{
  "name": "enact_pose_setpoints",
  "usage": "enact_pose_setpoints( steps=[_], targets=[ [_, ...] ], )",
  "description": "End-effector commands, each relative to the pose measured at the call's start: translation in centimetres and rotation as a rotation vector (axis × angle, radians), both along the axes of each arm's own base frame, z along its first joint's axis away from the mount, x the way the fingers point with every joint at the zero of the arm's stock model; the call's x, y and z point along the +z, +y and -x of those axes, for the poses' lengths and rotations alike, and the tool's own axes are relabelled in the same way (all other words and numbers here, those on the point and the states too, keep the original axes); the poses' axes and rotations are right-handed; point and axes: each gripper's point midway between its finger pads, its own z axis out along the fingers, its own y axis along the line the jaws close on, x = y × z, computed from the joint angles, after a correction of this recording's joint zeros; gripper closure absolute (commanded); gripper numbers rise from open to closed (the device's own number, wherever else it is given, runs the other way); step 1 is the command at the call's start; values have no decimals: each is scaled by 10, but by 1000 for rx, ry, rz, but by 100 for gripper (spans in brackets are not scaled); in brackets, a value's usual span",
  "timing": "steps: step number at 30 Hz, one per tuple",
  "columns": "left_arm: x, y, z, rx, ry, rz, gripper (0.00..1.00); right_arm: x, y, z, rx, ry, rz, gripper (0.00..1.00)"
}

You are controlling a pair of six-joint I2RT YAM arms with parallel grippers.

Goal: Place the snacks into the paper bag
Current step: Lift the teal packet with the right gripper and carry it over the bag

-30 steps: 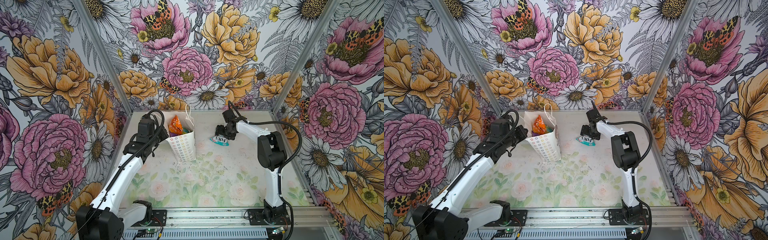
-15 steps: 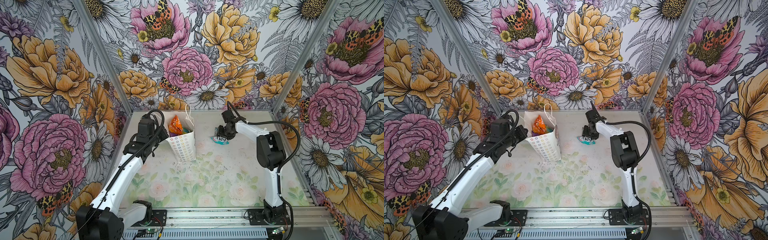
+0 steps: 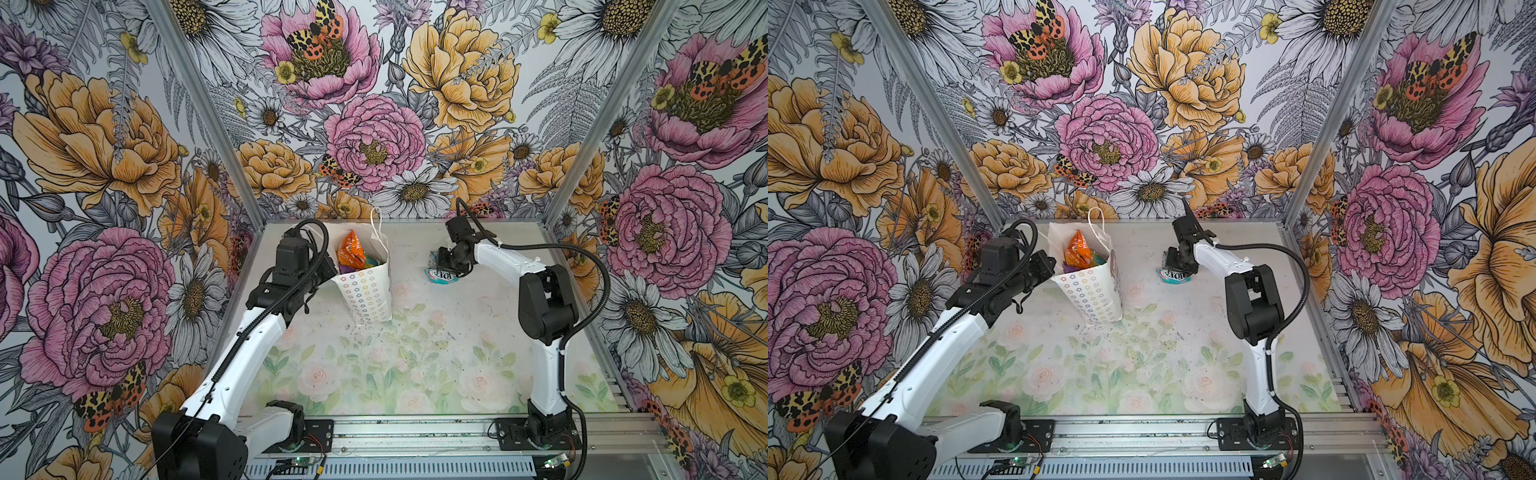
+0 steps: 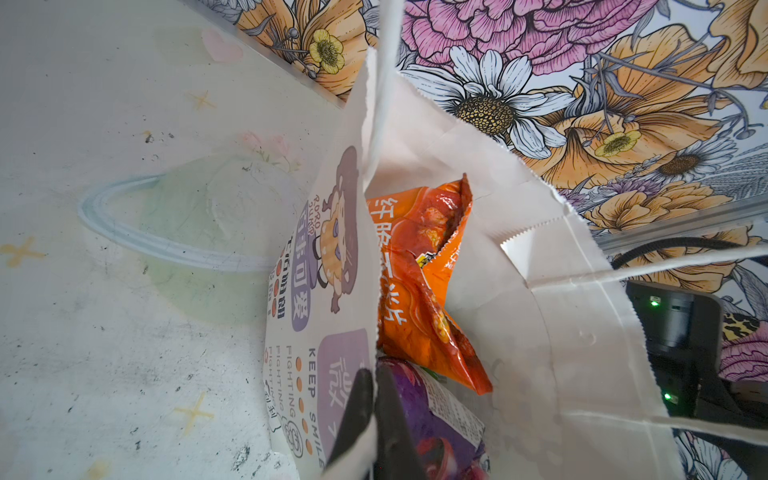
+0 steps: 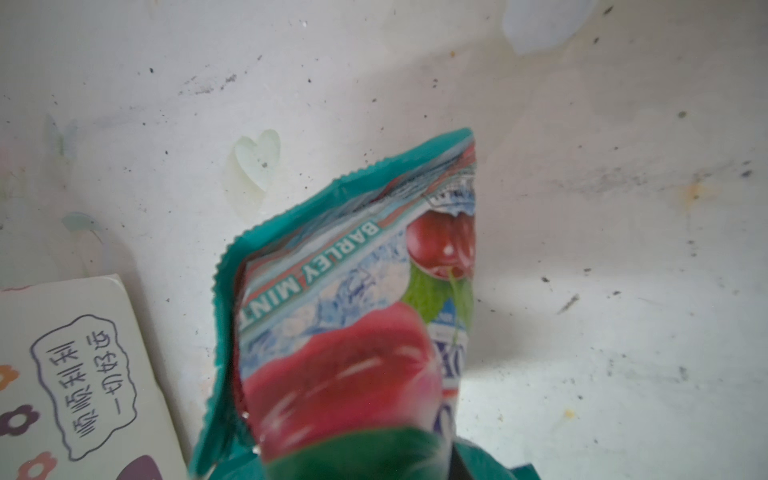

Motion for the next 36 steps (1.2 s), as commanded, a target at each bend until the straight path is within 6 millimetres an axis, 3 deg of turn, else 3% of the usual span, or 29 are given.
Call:
enact_pose_setpoints(
  steps=[1, 8, 17, 22, 27, 31, 36],
  targets=[
    [12, 1, 1, -1, -45, 18, 100, 57, 10, 0, 33, -117, -60, 79],
    [14, 1, 1, 0, -49, 18, 100, 125, 23, 6, 118, -273, -97, 87],
    [14, 1, 0, 0, -50, 18, 100, 234, 46, 35, 227, -531, -164, 87],
    [15, 2, 2, 3, -52, 18, 100, 302, 60, 62, 287, -696, -232, 87],
    [15, 1, 2, 2, -51, 21, 100, 371, 82, 103, 384, -888, -323, 87],
    [14, 1, 2, 0, -50, 22, 100, 408, 101, 133, 451, -999, -394, 87],
    [14, 2, 4, 3, -54, 21, 100, 427, 128, 161, 523, -1051, -459, 89]
  ],
)
